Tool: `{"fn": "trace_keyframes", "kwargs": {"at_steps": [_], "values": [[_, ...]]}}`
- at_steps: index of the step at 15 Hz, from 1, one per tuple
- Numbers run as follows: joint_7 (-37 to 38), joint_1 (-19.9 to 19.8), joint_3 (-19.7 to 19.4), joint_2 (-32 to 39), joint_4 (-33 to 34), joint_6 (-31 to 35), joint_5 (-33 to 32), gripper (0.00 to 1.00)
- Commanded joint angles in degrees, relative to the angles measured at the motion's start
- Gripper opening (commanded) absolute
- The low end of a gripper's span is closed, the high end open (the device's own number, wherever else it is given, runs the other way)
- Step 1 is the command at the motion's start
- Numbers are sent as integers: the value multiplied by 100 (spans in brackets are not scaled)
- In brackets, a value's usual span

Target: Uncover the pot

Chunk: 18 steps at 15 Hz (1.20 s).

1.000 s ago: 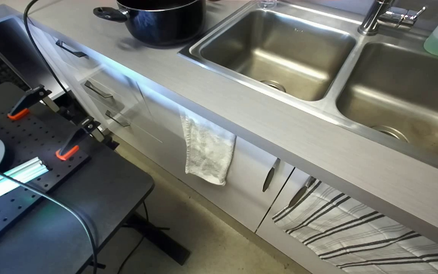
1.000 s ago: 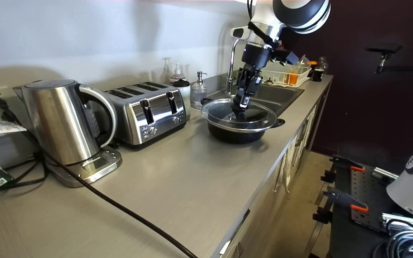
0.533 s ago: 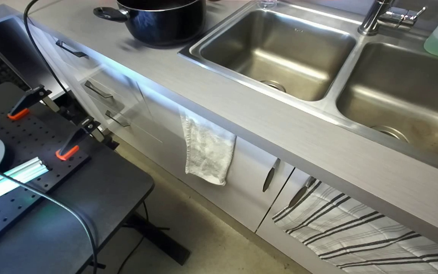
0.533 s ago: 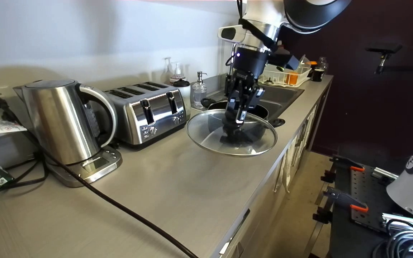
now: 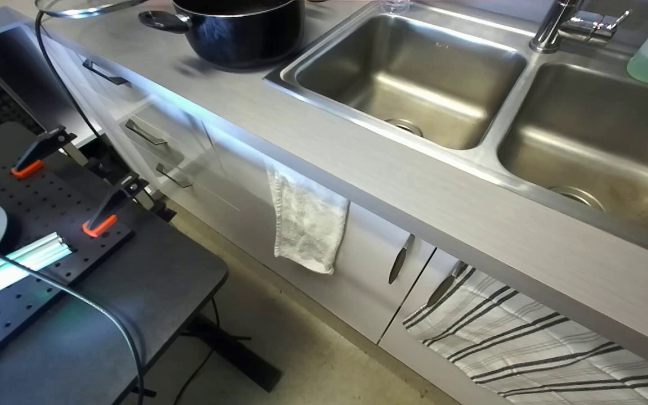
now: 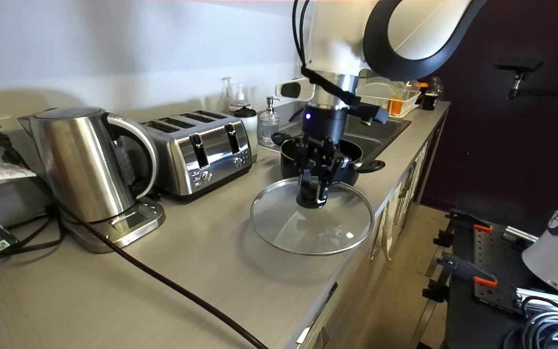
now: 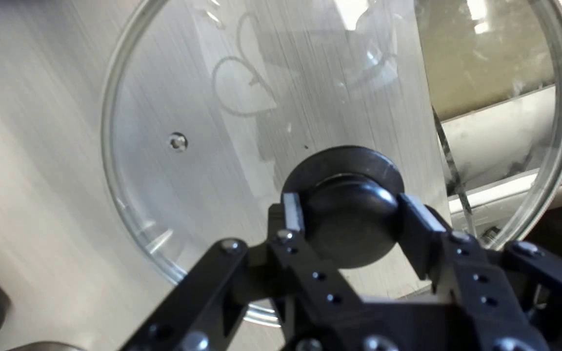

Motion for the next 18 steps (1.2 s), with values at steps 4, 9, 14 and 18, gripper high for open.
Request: {"fn": "trace_keyframes", "kwargs": {"at_steps": [4,9,14,18], "values": [[-36,-372,166,1006,671,-136,18,25],[-243,-622,406,1223,750,57,215,25],[-84,-635,398,1380,779,356,-117,25],[151,-600,278,1648,1020,393,-576,25]]}}
